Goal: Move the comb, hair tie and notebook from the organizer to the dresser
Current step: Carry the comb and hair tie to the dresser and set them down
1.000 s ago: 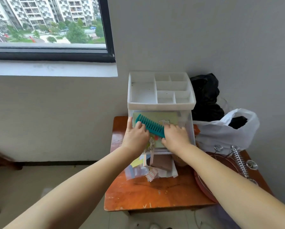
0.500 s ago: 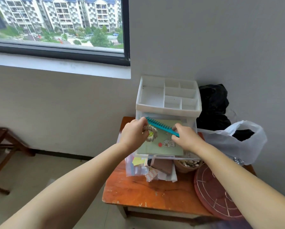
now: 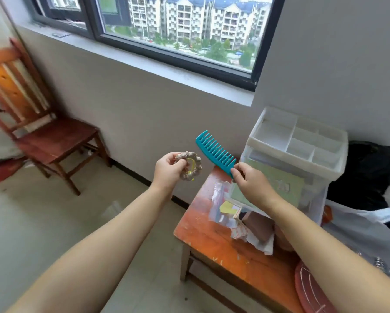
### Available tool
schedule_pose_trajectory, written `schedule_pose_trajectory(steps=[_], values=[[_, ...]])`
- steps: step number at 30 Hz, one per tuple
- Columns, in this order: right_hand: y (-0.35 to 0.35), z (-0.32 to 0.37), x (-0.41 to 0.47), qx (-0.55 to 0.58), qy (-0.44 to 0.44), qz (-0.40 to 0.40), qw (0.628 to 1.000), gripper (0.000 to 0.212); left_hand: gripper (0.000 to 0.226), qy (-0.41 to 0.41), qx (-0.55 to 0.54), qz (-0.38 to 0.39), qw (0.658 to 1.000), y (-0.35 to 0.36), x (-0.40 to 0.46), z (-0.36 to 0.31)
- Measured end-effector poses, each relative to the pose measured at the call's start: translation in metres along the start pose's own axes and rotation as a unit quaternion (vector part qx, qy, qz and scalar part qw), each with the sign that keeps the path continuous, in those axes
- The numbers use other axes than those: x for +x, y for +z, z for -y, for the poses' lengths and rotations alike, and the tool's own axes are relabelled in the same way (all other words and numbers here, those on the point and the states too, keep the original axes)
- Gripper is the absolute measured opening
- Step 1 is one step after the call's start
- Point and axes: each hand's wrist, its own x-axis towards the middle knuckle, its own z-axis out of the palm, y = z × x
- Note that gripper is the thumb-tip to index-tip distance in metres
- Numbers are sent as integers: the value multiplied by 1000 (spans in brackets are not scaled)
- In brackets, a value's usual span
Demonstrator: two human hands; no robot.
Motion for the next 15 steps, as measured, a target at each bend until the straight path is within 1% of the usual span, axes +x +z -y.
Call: schedule_pose_trajectory(steps=[4,8,11,13,15], values=[[63,78,5,-3,-50,50,997,22,17,-10,-12,-114,993,-110,-32,1],[156,176,-26,8,-106,147,983,16,15,-17,-10,-233,972,-242,-109,11],[240,257,-80,16,-155,229,961,23,16,-51,26,-338,940,-351,-187,28],[294,311,-125,22,-176,295,939,24,15,-79,50,-409,908,-420,-245,38],[344,365,-174,19,-197,354,914,27,17,-111,50,-479,870,-483,-309,46]])
